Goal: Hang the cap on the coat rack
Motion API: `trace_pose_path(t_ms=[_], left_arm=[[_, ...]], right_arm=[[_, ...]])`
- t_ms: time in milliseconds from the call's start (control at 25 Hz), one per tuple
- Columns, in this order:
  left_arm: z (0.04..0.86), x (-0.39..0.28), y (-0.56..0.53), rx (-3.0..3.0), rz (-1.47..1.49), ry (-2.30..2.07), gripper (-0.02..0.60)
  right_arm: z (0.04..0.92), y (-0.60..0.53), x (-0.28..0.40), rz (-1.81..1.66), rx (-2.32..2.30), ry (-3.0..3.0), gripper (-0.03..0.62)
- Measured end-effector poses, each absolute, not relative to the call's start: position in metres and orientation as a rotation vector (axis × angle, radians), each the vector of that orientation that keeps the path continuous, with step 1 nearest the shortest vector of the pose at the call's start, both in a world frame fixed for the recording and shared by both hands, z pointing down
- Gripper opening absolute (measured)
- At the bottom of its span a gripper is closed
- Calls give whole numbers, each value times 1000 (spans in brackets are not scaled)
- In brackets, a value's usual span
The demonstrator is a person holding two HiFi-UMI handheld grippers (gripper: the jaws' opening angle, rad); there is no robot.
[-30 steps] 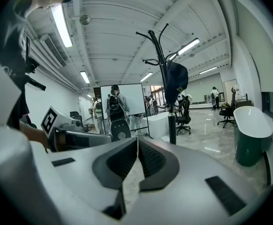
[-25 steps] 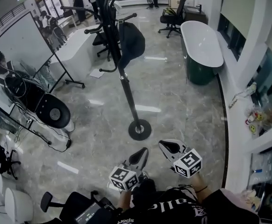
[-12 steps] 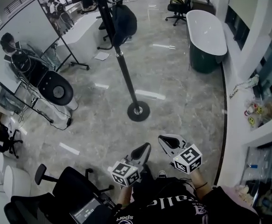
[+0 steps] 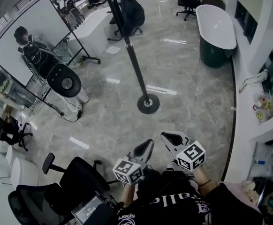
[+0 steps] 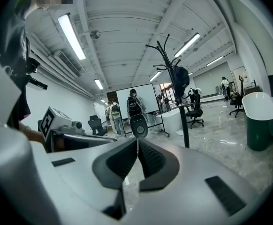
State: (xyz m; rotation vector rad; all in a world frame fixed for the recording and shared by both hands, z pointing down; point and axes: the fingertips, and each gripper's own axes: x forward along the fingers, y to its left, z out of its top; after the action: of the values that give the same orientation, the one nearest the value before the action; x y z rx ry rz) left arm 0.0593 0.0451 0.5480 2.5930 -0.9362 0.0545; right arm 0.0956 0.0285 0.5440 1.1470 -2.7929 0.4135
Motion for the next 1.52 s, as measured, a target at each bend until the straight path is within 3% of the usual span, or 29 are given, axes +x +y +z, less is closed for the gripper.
trace_pose_path(t_ms=[360,840,1520], left_arm=[[542,36,93,2629,32,-876,4],[553,-80,189,2588,41,-934,5],[553,-123,231,2622,-26,-903,3]], right_arm=[[545,82,54,420,1138,-2782,23],[549,185,-50,450,1138,-2771,23],[558,240,-82,416,1221,-2716,17]])
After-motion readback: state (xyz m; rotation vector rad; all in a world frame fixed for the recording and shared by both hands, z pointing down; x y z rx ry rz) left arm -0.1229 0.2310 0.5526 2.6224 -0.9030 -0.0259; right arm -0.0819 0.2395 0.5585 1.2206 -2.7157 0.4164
